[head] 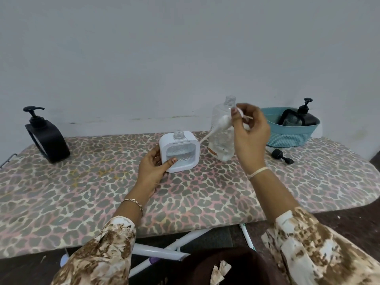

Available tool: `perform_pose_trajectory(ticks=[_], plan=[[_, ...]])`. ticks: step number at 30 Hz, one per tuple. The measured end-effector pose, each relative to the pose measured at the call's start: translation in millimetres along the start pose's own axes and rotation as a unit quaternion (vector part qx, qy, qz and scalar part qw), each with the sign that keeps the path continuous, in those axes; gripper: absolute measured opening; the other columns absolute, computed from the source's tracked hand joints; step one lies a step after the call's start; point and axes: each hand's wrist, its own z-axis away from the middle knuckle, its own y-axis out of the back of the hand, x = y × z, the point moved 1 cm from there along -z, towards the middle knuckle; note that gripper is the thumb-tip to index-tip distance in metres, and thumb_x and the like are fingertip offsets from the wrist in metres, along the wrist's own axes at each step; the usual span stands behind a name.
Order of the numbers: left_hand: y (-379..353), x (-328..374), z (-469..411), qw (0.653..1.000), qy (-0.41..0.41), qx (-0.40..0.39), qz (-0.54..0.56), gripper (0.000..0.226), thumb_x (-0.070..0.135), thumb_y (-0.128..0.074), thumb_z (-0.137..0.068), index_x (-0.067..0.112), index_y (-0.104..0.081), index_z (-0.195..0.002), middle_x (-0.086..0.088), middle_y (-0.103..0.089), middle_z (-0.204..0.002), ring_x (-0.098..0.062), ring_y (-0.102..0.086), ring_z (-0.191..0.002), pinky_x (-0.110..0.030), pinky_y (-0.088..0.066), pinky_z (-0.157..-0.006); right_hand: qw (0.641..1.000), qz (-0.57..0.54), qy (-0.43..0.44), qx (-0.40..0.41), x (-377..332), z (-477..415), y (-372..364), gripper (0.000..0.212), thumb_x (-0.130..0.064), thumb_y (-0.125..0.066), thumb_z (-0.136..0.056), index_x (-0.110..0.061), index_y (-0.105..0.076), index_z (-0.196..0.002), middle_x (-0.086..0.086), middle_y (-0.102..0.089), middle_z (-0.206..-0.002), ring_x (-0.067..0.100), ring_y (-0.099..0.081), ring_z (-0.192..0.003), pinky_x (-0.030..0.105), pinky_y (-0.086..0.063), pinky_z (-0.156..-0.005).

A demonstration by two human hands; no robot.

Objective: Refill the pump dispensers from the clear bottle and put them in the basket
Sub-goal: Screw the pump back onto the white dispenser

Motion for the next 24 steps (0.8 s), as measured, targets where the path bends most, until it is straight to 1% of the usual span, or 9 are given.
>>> perform_pose_trajectory(ticks=[3, 5, 7, 10, 12, 16, 19, 21, 24], plan=[[1, 2, 1, 1.0, 0.004, -0.011, 0.014, 0.055, 0.01, -0.082, -0.07, 0.029, -0.06, -0.116, -0.002, -0.069, -0.117, -0.013, -0.066, -0.108, -0.044, -0.054, -0.093, 0.999, -0.022, 0.028, -0.007, -24, -21, -18, 0.015, -0.031, -0.063, -0.092, -0.017, -0.065, -0.098, 0.001, -0.068, -0.096, 0.018, -0.065, -0.089, 0.039, -0.057, -0.077], [0, 2, 1, 1.0, 0.006, -0.014, 0.021, 0.054, 0.009, -0.082, -0.07, 0.029, -0.06, -0.115, -0.002, -0.069, -0.117, -0.013, -0.066, -0.108, -0.043, -0.054, -0.093, 0.998, -0.028, 0.047, -0.018, -34, -32, -29, 0.013, -0.03, -0.063, -0.092, -0.019, -0.065, -0.096, 0.001, -0.068, -0.095, 0.018, -0.064, -0.087, 0.044, -0.057, -0.075], [1, 2, 1, 0.999, 0.007, -0.017, 0.028, 0.056, 0.008, -0.082, -0.07, 0.027, -0.059, -0.118, -0.004, -0.069, -0.118, -0.014, -0.066, -0.108, -0.044, -0.054, -0.093, 0.998, -0.022, 0.057, -0.032, -41, -39, -41, 0.012, -0.032, -0.064, -0.091, -0.02, -0.066, -0.095, -0.002, -0.068, -0.095, 0.011, -0.063, -0.084, 0.041, -0.057, -0.072], [1, 1, 1, 0.999, 0.009, -0.019, 0.03, 0.059, 0.008, -0.082, -0.07, 0.027, -0.058, -0.121, -0.006, -0.069, -0.117, -0.017, -0.066, -0.107, -0.044, -0.054, -0.092, 0.996, -0.014, 0.07, -0.055, -41, -41, -58, 0.011, -0.03, -0.066, -0.09, -0.02, -0.066, -0.093, -0.009, -0.067, -0.091, -0.004, -0.059, -0.077, 0.021, -0.051, -0.065], [1, 1, 1, 0.999, 0.014, -0.018, 0.035, 0.062, 0.008, -0.082, -0.07, 0.026, -0.057, -0.123, -0.006, -0.069, -0.117, -0.017, -0.066, -0.108, -0.044, -0.054, -0.092, 0.995, -0.001, 0.064, -0.073, -35, -38, -67, 0.009, -0.029, -0.066, -0.09, -0.021, -0.066, -0.092, -0.009, -0.067, -0.09, -0.005, -0.058, -0.076, 0.014, -0.046, -0.064], [1, 0, 0, 0.999, 0.019, -0.014, 0.041, 0.067, 0.006, -0.082, -0.069, 0.02, -0.055, -0.129, -0.007, -0.068, -0.12, -0.018, -0.064, -0.111, -0.045, -0.053, -0.094, 0.992, 0.026, 0.056, -0.11, -22, -35, -74, 0.009, -0.029, -0.066, -0.089, -0.021, -0.068, -0.091, -0.009, -0.068, -0.089, 0.005, -0.061, -0.082, 0.011, -0.044, -0.064], [1, 0, -1, 0.999, 0.018, -0.012, 0.033, 0.065, 0.01, -0.083, -0.069, 0.026, -0.055, -0.125, -0.007, -0.068, -0.119, -0.019, -0.065, -0.11, -0.042, -0.055, -0.089, 0.987, 0.03, 0.052, -0.149, -13, -31, -79, 0.013, -0.028, -0.067, -0.089, -0.016, -0.069, -0.094, -0.006, -0.069, -0.091, 0.004, -0.061, -0.083, 0.01, -0.046, -0.067], [1, 0, -1, 0.999, 0.019, -0.011, 0.033, 0.068, 0.011, -0.084, -0.068, 0.023, -0.055, -0.129, -0.007, -0.069, -0.118, -0.02, -0.065, -0.11, -0.041, -0.055, -0.087, 0.98, 0.038, 0.036, -0.194, -5, -27, -84, 0.015, -0.026, -0.068, -0.088, -0.014, -0.069, -0.097, -0.006, -0.069, -0.092, 0.004, -0.062, -0.084, 0.01, -0.048, -0.07], [1, 0, -2, 0.999, 0.02, -0.01, 0.039, 0.073, 0.009, -0.084, -0.068, 0.016, -0.053, -0.134, -0.007, -0.068, -0.119, -0.018, -0.065, -0.109, -0.044, -0.054, -0.091, 0.973, 0.035, 0.005, -0.228, 5, -19, -89, 0.015, -0.023, -0.069, -0.088, -0.016, -0.068, -0.101, -0.007, -0.068, -0.096, 0.003, -0.062, -0.085, 0.01, -0.049, -0.072]])
